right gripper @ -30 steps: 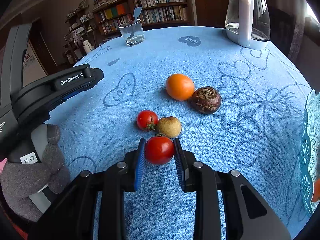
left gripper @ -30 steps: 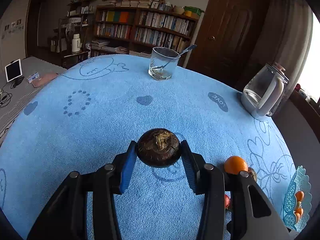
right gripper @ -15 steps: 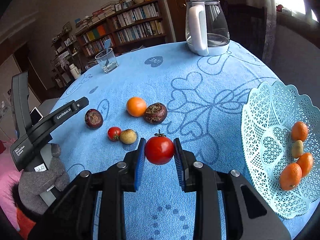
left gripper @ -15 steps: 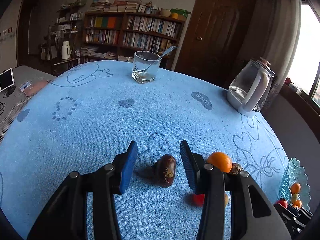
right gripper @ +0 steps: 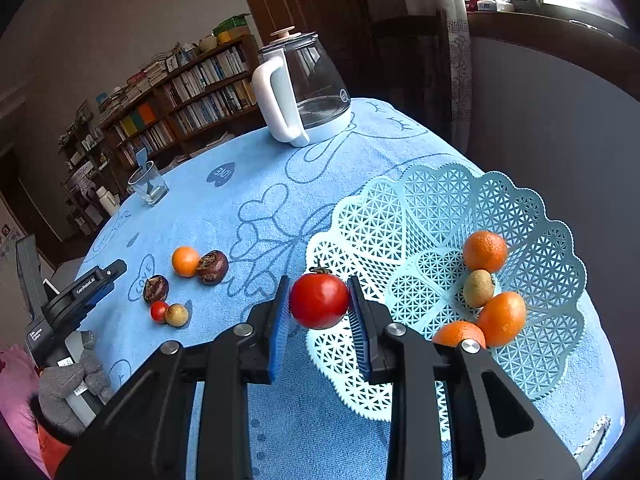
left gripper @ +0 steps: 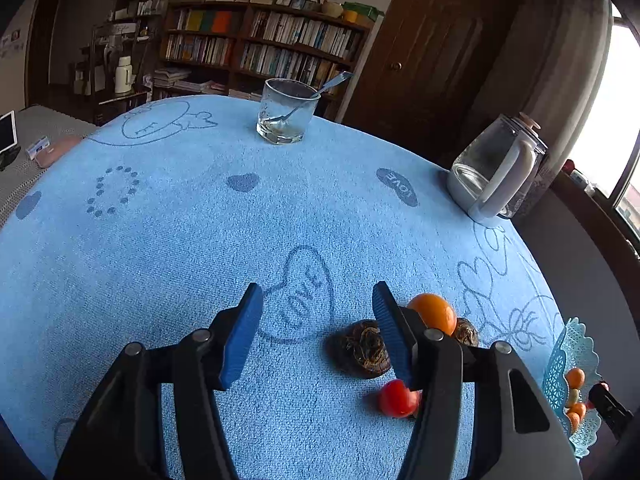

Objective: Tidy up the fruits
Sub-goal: 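Carry the red tomato into the blue basket and open the right gripper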

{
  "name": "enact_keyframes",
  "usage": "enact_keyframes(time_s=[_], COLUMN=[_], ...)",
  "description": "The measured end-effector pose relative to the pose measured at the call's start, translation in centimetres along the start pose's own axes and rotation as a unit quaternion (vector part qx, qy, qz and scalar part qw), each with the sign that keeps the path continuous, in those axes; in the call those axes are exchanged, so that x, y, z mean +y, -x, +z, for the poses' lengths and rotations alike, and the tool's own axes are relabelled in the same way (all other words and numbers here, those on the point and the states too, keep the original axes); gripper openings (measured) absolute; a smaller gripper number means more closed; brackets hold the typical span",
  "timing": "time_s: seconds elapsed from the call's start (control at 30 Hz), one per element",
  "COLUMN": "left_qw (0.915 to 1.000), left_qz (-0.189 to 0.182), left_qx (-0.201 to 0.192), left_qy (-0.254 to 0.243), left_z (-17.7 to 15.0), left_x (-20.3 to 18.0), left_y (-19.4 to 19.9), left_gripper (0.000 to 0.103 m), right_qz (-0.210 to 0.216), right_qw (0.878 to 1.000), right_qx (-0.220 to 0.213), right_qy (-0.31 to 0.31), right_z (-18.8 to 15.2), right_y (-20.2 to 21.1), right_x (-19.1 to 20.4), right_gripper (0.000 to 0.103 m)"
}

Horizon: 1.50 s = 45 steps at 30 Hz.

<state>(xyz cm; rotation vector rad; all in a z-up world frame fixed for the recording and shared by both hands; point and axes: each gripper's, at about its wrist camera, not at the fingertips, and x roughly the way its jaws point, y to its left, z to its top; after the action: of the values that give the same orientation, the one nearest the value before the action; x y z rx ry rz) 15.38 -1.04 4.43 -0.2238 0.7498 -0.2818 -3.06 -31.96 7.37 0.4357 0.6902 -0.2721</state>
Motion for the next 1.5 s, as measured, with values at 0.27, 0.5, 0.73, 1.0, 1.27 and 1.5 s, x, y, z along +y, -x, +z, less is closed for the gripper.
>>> enact_keyframes(time_s=[0.27,0.5,0.73,1.0,1.27,1.5], left_qw=[0.9988,0.9968,0.9940,0.9923,0.9956,0.9957], left_qz=[-0.005,0.001,0.006,-0.001,-0.012,-0.033], left_qx=[0.025,0.048,0.063,0.069,0.037,0.009], left_qy=[-0.041,-0.064,-0.089,-0.103,-0.085,-0.086], left_z=[-1.1,-1.8,-2.3,-2.4,-1.8,-1.4], left_x=[-1.9,-2.7,-3.4,-3.9,-3.4,-4.1], left_y=[-1.5,-2.9,-3.7,-3.9,-2.0,0.0], left_gripper=[0.067,0.067,0.063,0.044,0.044,0.044], right_qz=[-0.013,-0.014,-0.010,-0.012,-0.018,-0.031], right_qw=[0.999,0.999,0.998,0.999,0.998,0.997], right_qx=[0.001,-0.012,-0.011,-0.018,-0.038,-0.054], right_qy=[-0.031,-0.050,-0.053,-0.046,-0.045,-0.050], right_z=[-0.7,-0.9,-1.2,-1.2,-0.7,-0.8], right_y=[-0.1,0.4,0.3,0.8,2.1,3.5], right_x=[-2.4,-3.2,-3.3,-2.8,-3.0,-4.0], right_gripper=[0.038,0.057,0.059,0.059,0.059,0.059])
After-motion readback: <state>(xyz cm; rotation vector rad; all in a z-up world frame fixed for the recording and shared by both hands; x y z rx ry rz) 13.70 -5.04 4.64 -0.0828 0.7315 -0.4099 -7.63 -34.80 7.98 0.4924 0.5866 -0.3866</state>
